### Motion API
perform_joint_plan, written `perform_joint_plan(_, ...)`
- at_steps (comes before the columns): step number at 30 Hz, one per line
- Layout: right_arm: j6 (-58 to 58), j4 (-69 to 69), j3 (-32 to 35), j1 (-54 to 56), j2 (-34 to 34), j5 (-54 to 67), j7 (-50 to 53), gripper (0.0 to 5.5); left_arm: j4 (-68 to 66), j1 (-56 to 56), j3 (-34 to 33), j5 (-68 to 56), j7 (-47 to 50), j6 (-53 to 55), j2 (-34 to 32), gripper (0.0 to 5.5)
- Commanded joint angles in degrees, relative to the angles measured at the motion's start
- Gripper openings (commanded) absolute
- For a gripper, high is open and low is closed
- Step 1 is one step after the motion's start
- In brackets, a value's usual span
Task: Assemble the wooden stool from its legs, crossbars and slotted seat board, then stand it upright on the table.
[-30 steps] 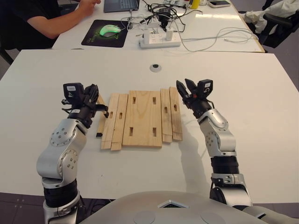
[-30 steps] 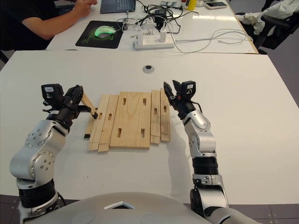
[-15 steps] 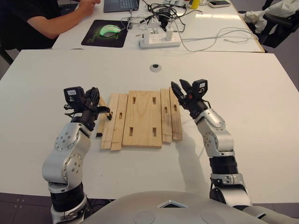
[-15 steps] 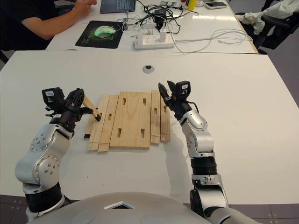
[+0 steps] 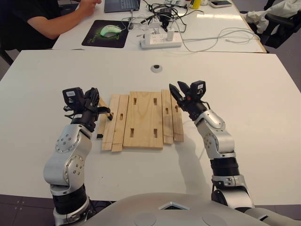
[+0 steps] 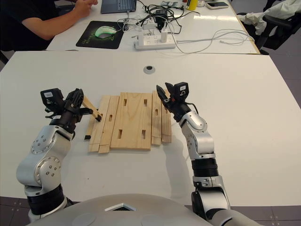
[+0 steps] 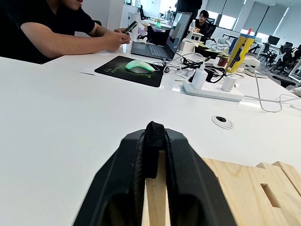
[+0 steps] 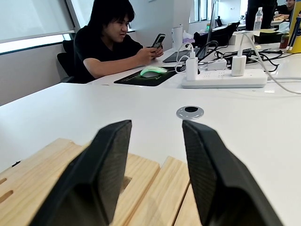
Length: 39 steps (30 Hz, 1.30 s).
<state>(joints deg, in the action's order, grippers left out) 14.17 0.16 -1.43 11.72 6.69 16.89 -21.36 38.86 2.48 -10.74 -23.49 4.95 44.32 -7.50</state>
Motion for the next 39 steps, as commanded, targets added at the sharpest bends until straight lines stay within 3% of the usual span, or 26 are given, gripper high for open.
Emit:
perform_joint_plan(1,0.84,-0.77,-0.39,-0.48,-0.31,0.18,-0.36,1.99,-0.85,-0.08,-0.5,0.04,0.06,-0.53,1.0,0.46)
perform_joint_plan(39,3.03,-1.01,-1.53,1.25,-0.39,0.37,-2.47,1.99,-3.09,3.24,2.56,5.25,-1.89,-7.08,0.93,0.46)
